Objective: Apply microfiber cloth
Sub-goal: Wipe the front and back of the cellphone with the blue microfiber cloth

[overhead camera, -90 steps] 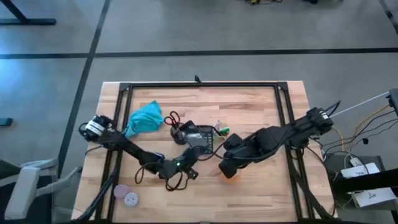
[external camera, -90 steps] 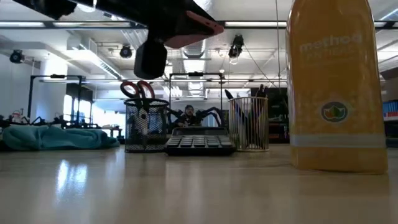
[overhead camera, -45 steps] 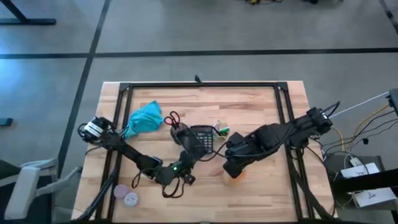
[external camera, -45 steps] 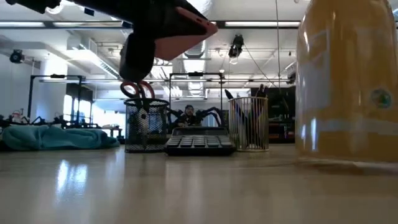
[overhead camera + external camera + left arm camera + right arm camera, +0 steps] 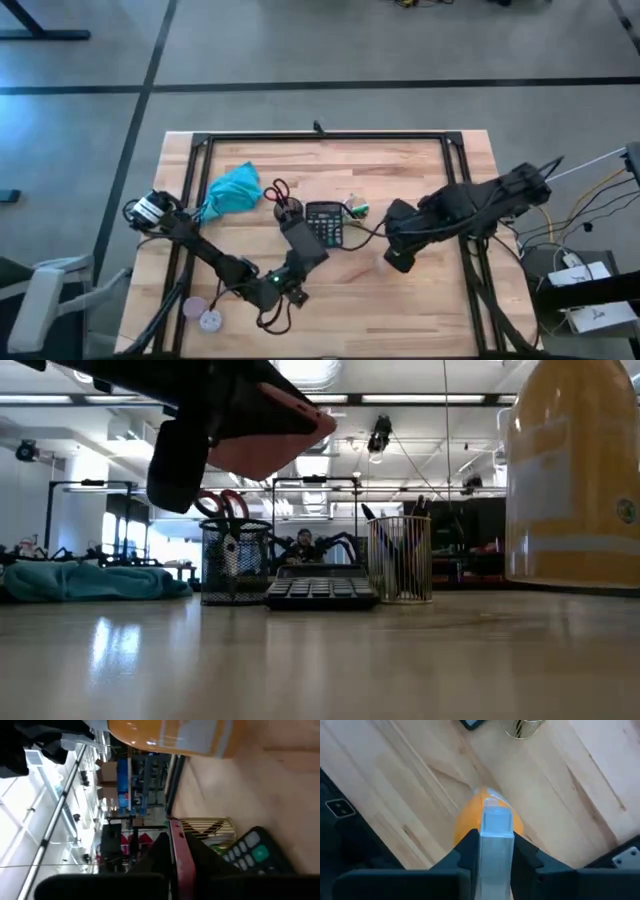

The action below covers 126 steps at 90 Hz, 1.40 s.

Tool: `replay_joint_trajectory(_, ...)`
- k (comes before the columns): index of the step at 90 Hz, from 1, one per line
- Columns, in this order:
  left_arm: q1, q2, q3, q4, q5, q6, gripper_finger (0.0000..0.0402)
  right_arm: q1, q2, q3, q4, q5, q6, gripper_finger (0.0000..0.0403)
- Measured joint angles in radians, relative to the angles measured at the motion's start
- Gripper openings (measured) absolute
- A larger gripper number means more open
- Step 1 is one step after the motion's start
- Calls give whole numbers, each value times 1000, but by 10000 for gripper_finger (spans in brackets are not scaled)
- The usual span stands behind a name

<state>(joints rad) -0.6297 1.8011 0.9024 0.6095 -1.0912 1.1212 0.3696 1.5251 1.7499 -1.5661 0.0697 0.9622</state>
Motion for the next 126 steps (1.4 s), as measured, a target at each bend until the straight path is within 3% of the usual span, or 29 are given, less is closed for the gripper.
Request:
replay_joint_trajectory(11, -16, 0, 0, 0, 4, -95, 12, -40, -7, -34, -8, 5, -138, 48)
replay_joint_trajectory(28, -49, 0, 0, 0, 8, -229, 12, -127, -8, -75, -3, 16, -502, 51)
replay_joint_trajectory(44, -95, -20, -1, -18, -17, -316, 12, -192, -19, -114, 0, 4, -695, 49)
replay_joint_trajectory(55, -112, -86, -15, -115, -94, -423, 12, -231, -33, -129, -4, -30, -726, 76)
replay_joint_trajectory(76, -112, -260, -113, -369, -96, -696, 12, -300, -68, -131, -7, -75, -683, 167)
replay_joint_trajectory(91, -115, -376, -179, -439, -97, -760, 12, -300, -93, -120, -3, -87, -593, 216)
replay_joint_trajectory(110, -88, -560, -274, -555, -221, -802, 12, -297, -150, -102, -5, -104, -544, 270)
replay_joint_trajectory(126, -74, -755, -383, -584, -260, -827, 12, -282, -200, -99, 16, -95, -551, 292)
